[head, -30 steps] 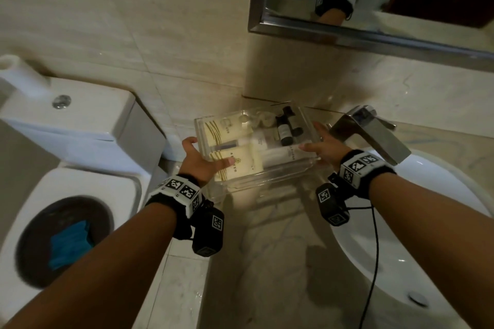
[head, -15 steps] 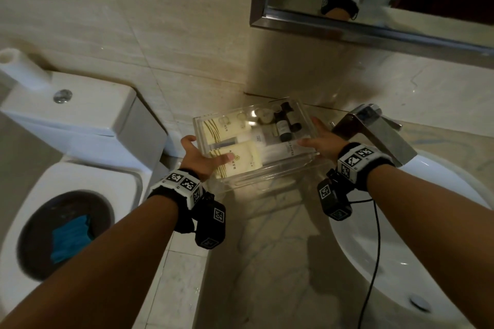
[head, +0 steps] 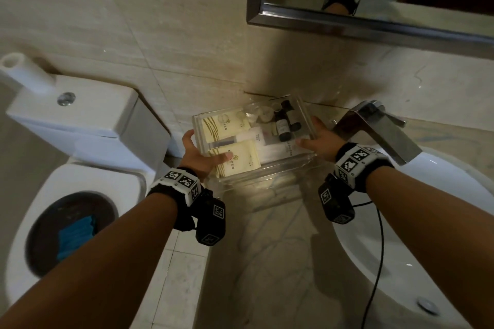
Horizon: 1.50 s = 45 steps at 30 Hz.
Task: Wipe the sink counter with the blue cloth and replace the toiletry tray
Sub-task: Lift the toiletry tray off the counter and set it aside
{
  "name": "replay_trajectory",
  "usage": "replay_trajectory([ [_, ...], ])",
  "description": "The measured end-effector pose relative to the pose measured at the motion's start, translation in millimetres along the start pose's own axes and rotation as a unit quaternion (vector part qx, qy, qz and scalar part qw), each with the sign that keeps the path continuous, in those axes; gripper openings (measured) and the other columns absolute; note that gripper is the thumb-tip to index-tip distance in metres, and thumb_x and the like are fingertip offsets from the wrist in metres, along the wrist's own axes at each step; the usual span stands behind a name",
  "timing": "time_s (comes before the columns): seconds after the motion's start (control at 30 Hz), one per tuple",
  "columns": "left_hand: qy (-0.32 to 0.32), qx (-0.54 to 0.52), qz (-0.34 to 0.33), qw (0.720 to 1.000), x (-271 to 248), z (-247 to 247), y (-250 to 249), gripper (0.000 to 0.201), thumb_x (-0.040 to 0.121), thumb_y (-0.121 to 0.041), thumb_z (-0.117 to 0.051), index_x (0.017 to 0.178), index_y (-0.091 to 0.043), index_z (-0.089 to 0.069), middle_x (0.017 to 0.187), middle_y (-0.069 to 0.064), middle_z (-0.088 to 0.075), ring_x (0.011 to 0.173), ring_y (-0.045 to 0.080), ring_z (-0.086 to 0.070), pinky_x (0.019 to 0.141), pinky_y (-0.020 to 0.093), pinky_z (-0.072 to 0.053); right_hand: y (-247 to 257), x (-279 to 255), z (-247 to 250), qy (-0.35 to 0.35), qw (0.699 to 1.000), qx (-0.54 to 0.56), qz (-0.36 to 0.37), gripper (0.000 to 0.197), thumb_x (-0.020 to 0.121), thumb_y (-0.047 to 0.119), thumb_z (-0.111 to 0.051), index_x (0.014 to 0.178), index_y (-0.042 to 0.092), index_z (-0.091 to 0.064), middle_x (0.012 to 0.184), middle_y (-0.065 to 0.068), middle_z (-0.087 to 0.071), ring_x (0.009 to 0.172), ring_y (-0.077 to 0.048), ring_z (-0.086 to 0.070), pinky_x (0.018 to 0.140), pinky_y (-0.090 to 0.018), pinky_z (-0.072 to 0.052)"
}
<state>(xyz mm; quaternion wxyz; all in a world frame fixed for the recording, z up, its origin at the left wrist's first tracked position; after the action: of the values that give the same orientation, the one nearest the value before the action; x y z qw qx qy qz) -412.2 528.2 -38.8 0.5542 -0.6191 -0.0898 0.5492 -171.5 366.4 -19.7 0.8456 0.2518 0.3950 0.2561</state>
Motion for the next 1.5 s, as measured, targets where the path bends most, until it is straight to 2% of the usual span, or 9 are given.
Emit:
replay_trajectory([
  [0.17,-0.006,-0.005,0.008,1.000,-6.3,-4.8,3.9,0.104,0.071,-0.012,-0.082,0.145,-0.020,-0.009,0.134,0.005,-0.042,0.124,0.026,-0.046,0.101,0.050,-0.042,-4.3,-12.9,6.4,-0.030,0.999,0.010,0.015,0.069,0.087,0.014,-0.060,0.145,0.016,-0.023,0.141,-0.011,-0.042,0.128,-0.029,-0.044,0.095,-0.032,-0.038],
  [0.33,-0.002,-0.004,0.012,1.000,-18.5,-24.4,9.0,0.101,0.064,-0.016,-0.087,0.140,-0.006,-0.023,0.128,-0.003,-0.040,0.111,0.016,-0.045,0.080,0.025,-0.045,-23.8,-44.0,26.3,-0.131,0.991,-0.029,-0.014,0.056,0.081,0.015,-0.065,0.133,0.015,-0.043,0.129,-0.010,-0.052,0.117,-0.028,-0.052,0.094,-0.033,-0.044],
  [0.43,-0.001,-0.015,0.027,1.000,-30.2,-31.5,16.8,0.107,0.061,-0.017,-0.089,0.141,-0.008,-0.017,0.124,0.000,-0.041,0.113,0.023,-0.048,0.085,0.037,-0.048,-34.8,-66.1,26.5,-0.153,0.987,-0.037,-0.038,0.042,0.083,0.019,-0.061,0.123,0.014,-0.049,0.127,-0.012,-0.049,0.117,-0.031,-0.049,0.100,-0.040,-0.042],
  [0.57,0.006,-0.017,0.026,1.000,-36.5,-40.7,24.4,0.093,0.075,-0.003,-0.077,0.139,-0.010,-0.010,0.133,0.013,-0.042,0.116,0.031,-0.049,0.093,0.046,-0.048,-48.4,-79.1,10.7,-0.126,0.989,0.023,-0.076,0.042,0.083,0.015,-0.061,0.122,0.013,-0.047,0.125,-0.016,-0.050,0.110,-0.031,-0.052,0.097,-0.042,-0.046],
  [0.7,0.013,-0.015,0.058,0.998,-44.8,-52.5,36.8,0.095,0.075,-0.005,-0.077,0.140,-0.014,-0.009,0.131,0.015,-0.043,0.115,0.034,-0.050,0.093,0.052,-0.048,-54.5,-80.8,-14.3,-0.084,0.971,0.187,-0.121,0.053,0.083,0.006,-0.063,0.127,0.018,-0.035,0.095,-0.013,-0.059,0.091,-0.030,-0.062,0.089,-0.047,-0.054],
  [1.03,0.015,0.097,0.013,0.995,-46.1,-50.9,38.6,0.095,0.077,-0.010,-0.076,0.144,-0.010,-0.009,0.139,0.010,-0.039,0.124,0.026,-0.044,0.090,0.017,-0.035,-48.6,-79.3,-23.4,-0.077,0.963,0.218,-0.138,0.073,0.075,-0.011,-0.064,0.133,0.016,-0.028,0.083,-0.009,-0.057,0.096,-0.032,-0.064,0.092,-0.045,-0.052],
  [1.23,-0.003,0.171,0.017,0.985,-45.5,-40.6,34.8,0.081,0.075,-0.018,-0.079,0.135,-0.004,-0.026,0.136,0.016,-0.048,0.121,0.029,-0.051,0.086,0.027,-0.044,-50.6,-82.4,-28.1,-0.078,0.950,0.258,-0.158,0.073,0.078,-0.015,-0.059,0.131,0.023,-0.027,0.087,-0.012,-0.057,0.096,-0.032,-0.062,0.092,-0.045,-0.053],
  [1.33,-0.034,0.199,0.027,0.979,-44.4,-25.2,20.2,0.083,0.075,-0.026,-0.079,0.136,-0.007,-0.027,0.140,0.019,-0.038,0.126,0.035,-0.044,0.097,0.038,-0.043,-51.2,-82.5,-29.8,-0.077,0.945,0.280,-0.153,0.068,0.080,-0.014,-0.057,0.128,0.026,-0.030,0.096,-0.015,-0.054,0.083,-0.027,-0.061,0.086,-0.044,-0.055],
  [1.5,-0.051,0.343,-0.122,0.930,-27.8,-17.8,-40.5,0.078,0.075,-0.038,-0.075,0.139,-0.024,-0.032,0.142,0.013,-0.029,0.130,0.034,-0.033,0.102,0.041,-0.035,-59.6,-83.2,-29.2,-0.103,0.940,0.286,-0.155,0.054,0.084,-0.006,-0.055,0.116,0.029,-0.030,0.103,-0.019,-0.056,0.080,-0.029,-0.063,0.074,-0.042,-0.057],
])
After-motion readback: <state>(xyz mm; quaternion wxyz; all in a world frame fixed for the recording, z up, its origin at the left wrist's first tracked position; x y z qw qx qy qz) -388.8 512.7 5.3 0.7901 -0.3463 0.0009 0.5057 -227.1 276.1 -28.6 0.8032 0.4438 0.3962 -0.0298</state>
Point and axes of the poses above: each hand's wrist, its own x-axis towards the middle knuckle, its own z-axis out of the back of the hand, y = z × x, the point moved 9 cm from there along x, towards the middle knuckle
